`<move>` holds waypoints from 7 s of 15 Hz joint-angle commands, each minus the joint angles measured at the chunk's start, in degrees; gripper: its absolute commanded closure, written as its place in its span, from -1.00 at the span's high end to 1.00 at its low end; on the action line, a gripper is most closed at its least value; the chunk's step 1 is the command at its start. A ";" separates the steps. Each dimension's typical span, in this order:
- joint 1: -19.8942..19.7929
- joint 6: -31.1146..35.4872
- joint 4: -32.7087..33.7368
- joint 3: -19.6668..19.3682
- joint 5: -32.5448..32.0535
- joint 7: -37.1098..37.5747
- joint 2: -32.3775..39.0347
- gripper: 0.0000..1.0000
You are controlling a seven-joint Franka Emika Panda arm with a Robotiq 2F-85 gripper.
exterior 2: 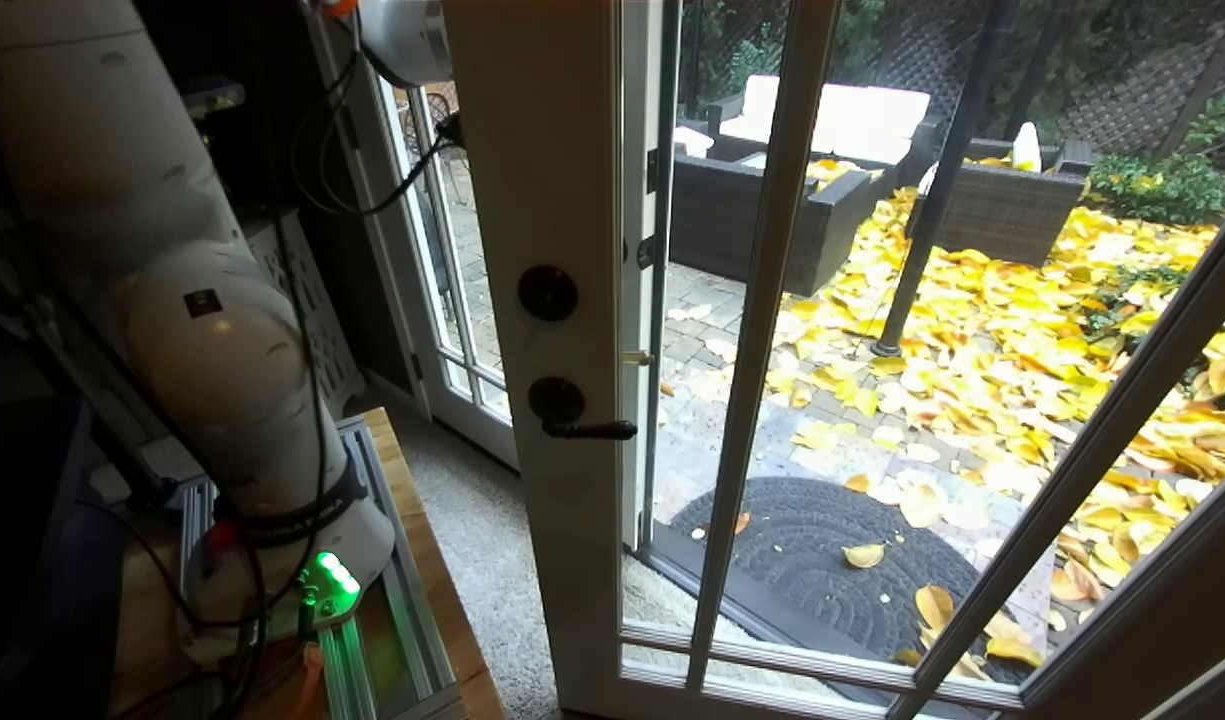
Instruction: Close the door
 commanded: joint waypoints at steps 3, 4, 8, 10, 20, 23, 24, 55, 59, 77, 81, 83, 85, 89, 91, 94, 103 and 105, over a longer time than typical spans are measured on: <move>6.15 -1.60 10.69 -3.76 -10.56 5.63 12.16 -1.00; 7.10 -1.05 11.78 -4.64 -10.98 5.41 13.79 -1.00; 10.37 1.90 14.82 -8.35 -12.34 5.24 18.66 -1.00; 11.99 3.42 16.11 -10.10 -13.77 5.27 20.71 -1.00; 15.53 3.38 16.54 -13.76 -16.66 8.48 21.37 -1.00; 16.19 3.68 16.17 -14.32 -19.39 10.19 21.14 -1.00; 16.78 2.78 16.02 -14.90 -22.06 11.37 21.28 -1.00; 16.43 1.66 15.21 -13.34 -25.88 3.73 21.85 -1.00; 17.81 2.22 15.10 -15.44 -30.38 13.69 20.76 -1.00; 17.29 -19.14 11.84 -7.16 -13.06 1.25 9.69 -1.00; 14.98 -24.71 3.77 -6.26 -5.61 -7.72 -0.65 -1.00; 13.97 -25.82 -1.24 -6.60 -0.66 -14.75 -6.70 -1.00; 13.36 -26.29 -5.93 -6.92 3.28 -22.29 -12.89 -1.00; 16.93 -26.10 -13.76 -10.19 5.22 -33.26 -25.04 -1.00; 18.89 -26.95 -16.84 -12.68 5.70 -36.90 -31.24 -1.00; 17.78 -35.97 -20.19 -16.34 5.73 -36.44 -40.52 -1.00; 7.63 -57.56 -18.36 -13.49 -0.28 -39.86 -51.14 -1.00; 5.77 -58.09 -18.84 -13.08 -5.34 -38.40 -52.15 -1.00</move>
